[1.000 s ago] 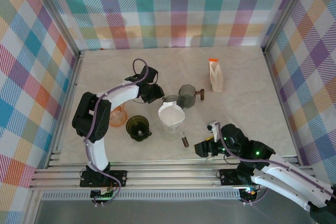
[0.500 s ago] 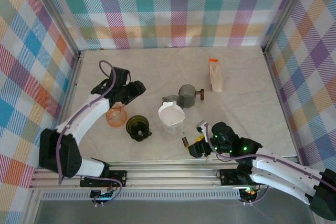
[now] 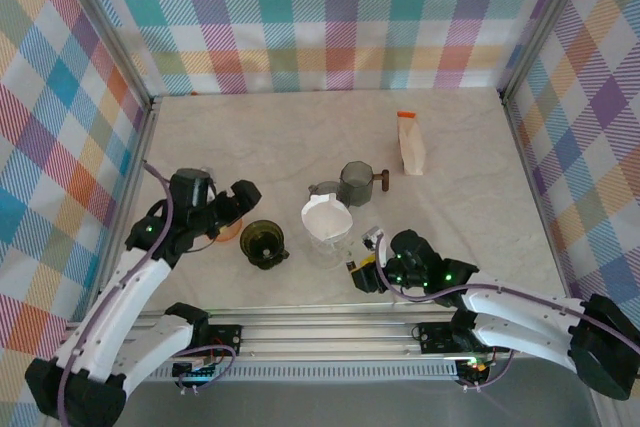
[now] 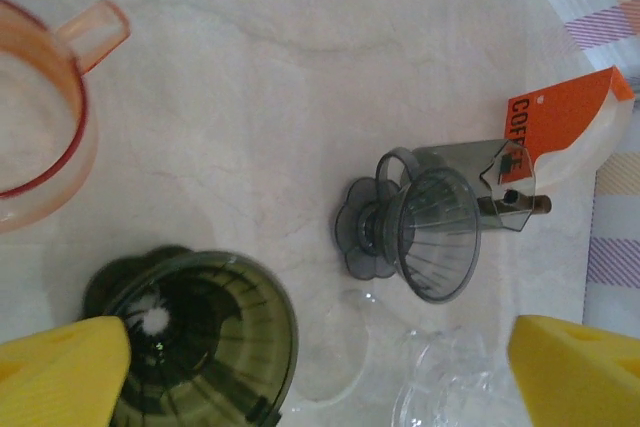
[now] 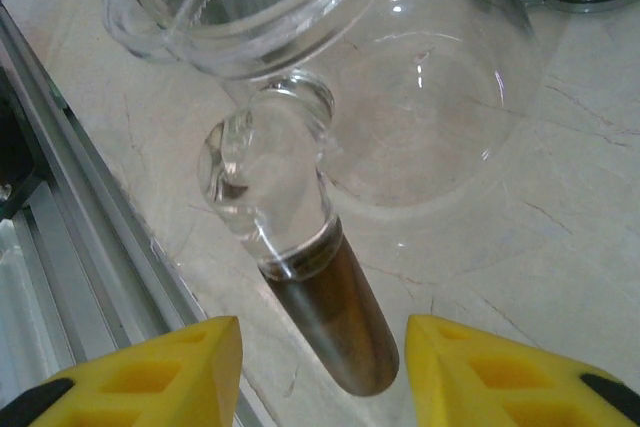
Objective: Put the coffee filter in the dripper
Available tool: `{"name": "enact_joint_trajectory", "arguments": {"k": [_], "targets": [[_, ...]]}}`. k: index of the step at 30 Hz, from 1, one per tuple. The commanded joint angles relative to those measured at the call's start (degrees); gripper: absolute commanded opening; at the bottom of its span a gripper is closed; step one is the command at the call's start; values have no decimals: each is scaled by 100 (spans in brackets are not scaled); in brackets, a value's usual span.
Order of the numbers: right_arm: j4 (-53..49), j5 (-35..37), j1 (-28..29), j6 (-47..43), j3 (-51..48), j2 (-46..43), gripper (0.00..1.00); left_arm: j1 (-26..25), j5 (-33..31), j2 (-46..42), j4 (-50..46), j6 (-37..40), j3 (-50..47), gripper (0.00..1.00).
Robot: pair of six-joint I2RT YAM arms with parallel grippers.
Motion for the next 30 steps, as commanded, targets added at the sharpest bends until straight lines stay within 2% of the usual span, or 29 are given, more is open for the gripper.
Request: {"name": "enact_joint_trajectory", "arguments": {"k": [1, 19, 30], "targets": [[547, 0, 35, -48, -56, 178, 46, -4, -16, -433, -464, -64, -169, 100], [1432, 282, 56, 37, 128, 1037, 31, -4, 5, -1187, -1013, -186, -336, 100], [1616, 353, 106, -129, 458, 1681, 29, -4, 183, -1496, -1069, -284, -571, 100]]}}
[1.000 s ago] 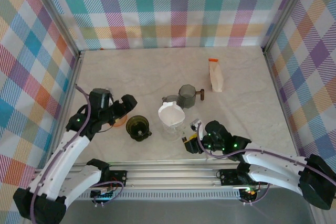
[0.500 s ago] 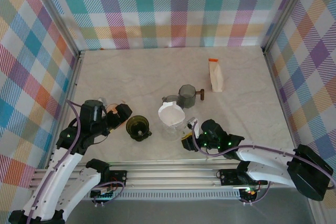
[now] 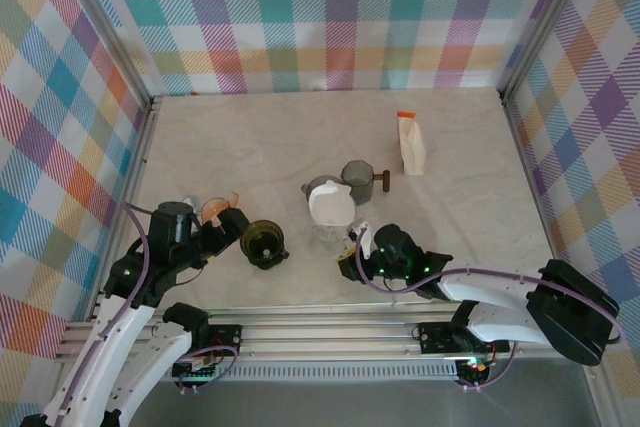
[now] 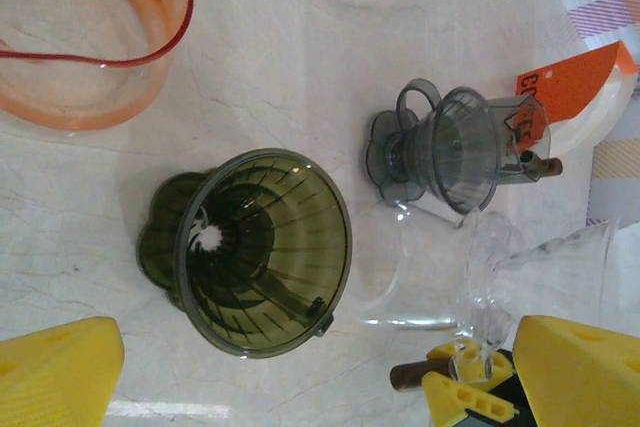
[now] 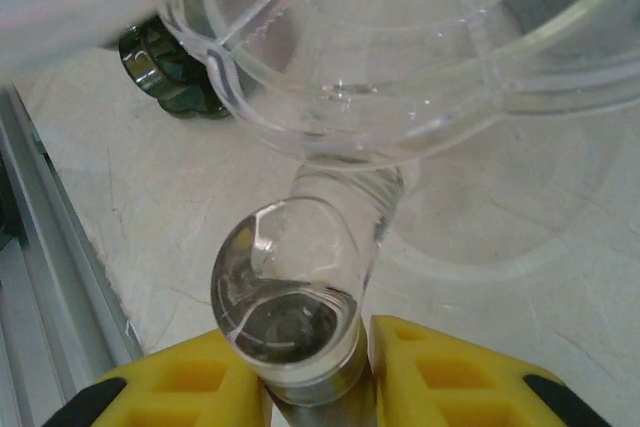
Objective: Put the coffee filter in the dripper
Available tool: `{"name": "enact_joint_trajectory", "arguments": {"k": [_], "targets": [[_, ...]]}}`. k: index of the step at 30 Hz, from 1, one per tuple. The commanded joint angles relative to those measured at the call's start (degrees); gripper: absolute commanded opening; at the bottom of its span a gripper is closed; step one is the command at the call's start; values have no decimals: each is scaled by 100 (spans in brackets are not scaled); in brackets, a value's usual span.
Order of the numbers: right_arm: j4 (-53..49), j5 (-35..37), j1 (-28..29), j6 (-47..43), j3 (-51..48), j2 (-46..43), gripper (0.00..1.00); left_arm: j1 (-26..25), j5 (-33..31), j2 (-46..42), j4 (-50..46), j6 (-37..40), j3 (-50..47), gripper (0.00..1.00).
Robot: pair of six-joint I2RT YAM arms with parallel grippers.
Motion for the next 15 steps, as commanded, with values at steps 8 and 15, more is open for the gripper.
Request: {"name": "enact_joint_trajectory", "arguments": {"k": [8, 15], "targets": [[-141, -103, 32, -370, 511, 428, 27, -5, 215, -100, -101, -105, -104, 100], [-194, -360, 31, -466, 596, 537, 21, -6, 216, -130, -110, -100, -130, 100]]}}
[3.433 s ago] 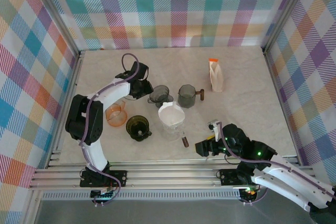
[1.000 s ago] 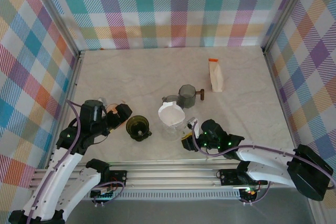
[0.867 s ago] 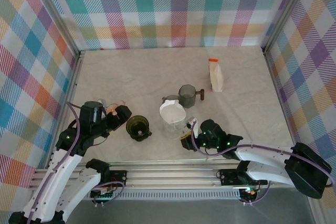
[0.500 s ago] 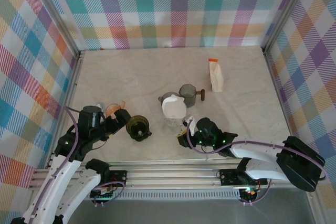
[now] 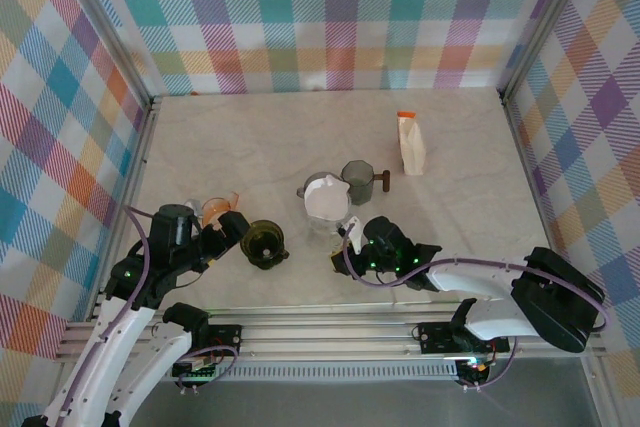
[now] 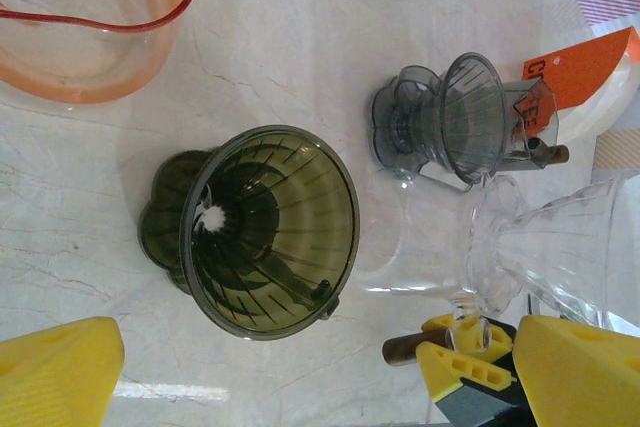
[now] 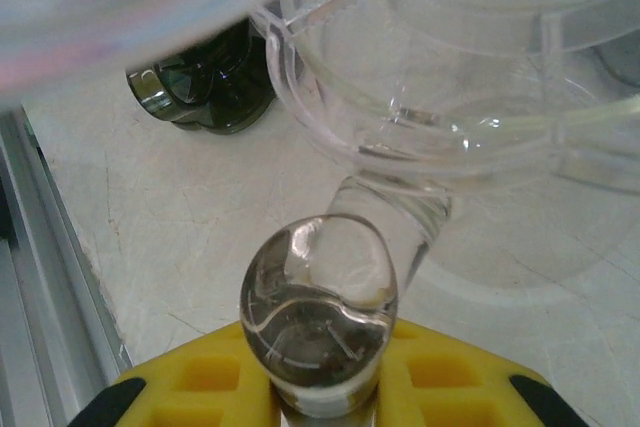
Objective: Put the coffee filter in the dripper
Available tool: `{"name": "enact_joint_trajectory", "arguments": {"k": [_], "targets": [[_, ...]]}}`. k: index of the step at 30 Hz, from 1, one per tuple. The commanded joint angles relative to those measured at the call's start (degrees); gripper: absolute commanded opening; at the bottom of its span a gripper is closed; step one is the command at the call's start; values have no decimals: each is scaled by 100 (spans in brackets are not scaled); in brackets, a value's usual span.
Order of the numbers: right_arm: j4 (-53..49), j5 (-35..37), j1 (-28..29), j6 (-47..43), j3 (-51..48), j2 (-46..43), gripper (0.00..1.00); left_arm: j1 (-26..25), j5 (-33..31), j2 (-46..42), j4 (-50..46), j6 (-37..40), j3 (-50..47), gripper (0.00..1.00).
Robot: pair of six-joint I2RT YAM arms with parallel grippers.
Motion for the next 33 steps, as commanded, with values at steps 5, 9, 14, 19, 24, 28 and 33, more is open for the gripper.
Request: {"name": "enact_joint_trajectory", "arguments": {"k": [5, 9, 14, 19, 24, 28, 33], "targets": [[-148, -302, 12, -160, 29, -140, 21, -9, 90, -79, -38, -33, -93, 100], [-215, -486, 12, -263, 42, -171, 20, -4, 90, -73, -21, -34, -93, 100], [-292, -706, 48, -365, 100, -155, 17, -9, 98, -74, -32, -36, -94, 100], [-551, -897, 83, -539, 294, -95, 16, -4, 105, -85, -46, -32, -99, 100], [-732, -923, 89, -647, 543, 76, 14, -4, 125, -99, -50, -49, -54, 100], [-841, -826, 82, -763, 791, 337, 14, -4, 170, -153, -55, -57, -52, 100], [-913, -690, 74, -918, 1124, 673, 13, -4, 247, -252, -112, -48, -9, 100]]}}
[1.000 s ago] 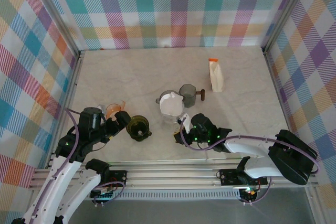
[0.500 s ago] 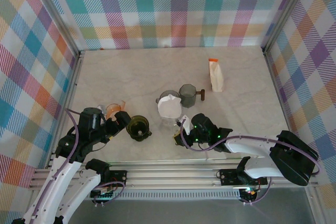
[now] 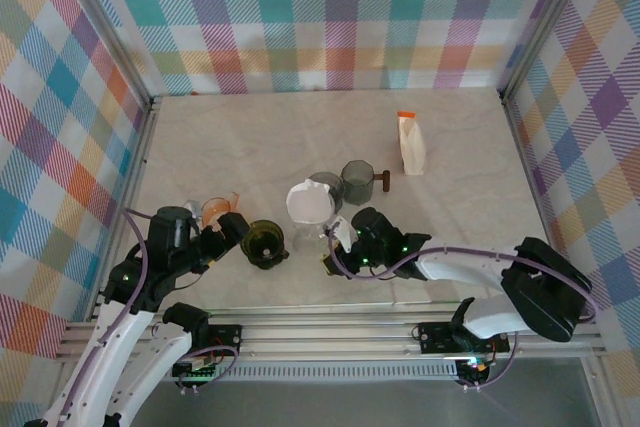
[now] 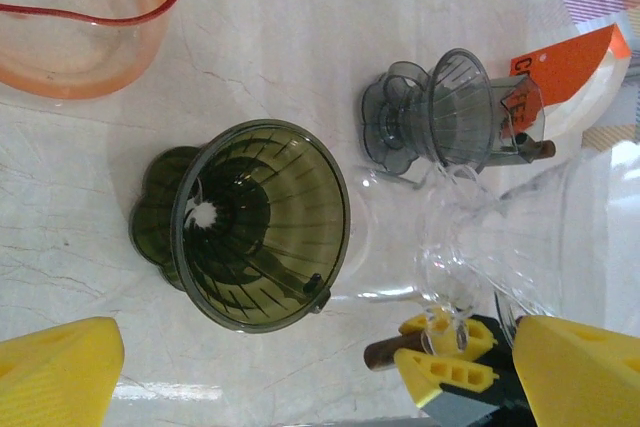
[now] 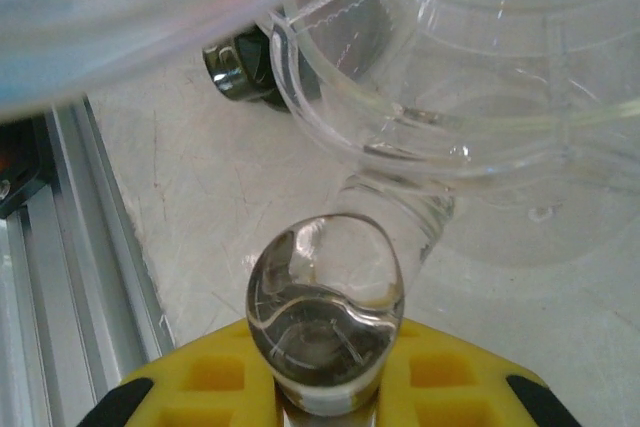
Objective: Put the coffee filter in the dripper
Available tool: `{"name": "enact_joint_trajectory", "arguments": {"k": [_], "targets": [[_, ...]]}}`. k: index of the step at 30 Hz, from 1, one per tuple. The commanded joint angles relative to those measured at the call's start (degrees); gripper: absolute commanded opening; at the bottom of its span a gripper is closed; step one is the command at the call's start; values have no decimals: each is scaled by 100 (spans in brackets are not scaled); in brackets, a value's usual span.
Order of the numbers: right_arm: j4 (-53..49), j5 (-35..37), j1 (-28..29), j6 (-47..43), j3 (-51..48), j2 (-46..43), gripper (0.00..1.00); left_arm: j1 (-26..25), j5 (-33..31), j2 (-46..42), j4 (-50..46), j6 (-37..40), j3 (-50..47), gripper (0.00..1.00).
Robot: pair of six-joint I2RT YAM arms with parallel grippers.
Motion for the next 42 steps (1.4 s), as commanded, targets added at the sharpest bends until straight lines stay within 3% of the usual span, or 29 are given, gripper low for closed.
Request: {"name": "enact_joint_trajectory", "arguments": {"k": [1, 21, 42], "targets": [[-102, -40, 30, -239, 335, 184, 13, -4, 160, -106, -127, -26, 28, 100], [-488, -921, -596, -759, 2286, 1933, 11, -4, 308, -311, -324, -53, 68, 100], [-1229, -1131, -909, -808, 5049, 4102, 13, -4, 314, -391, -603, -41, 209, 100]]}}
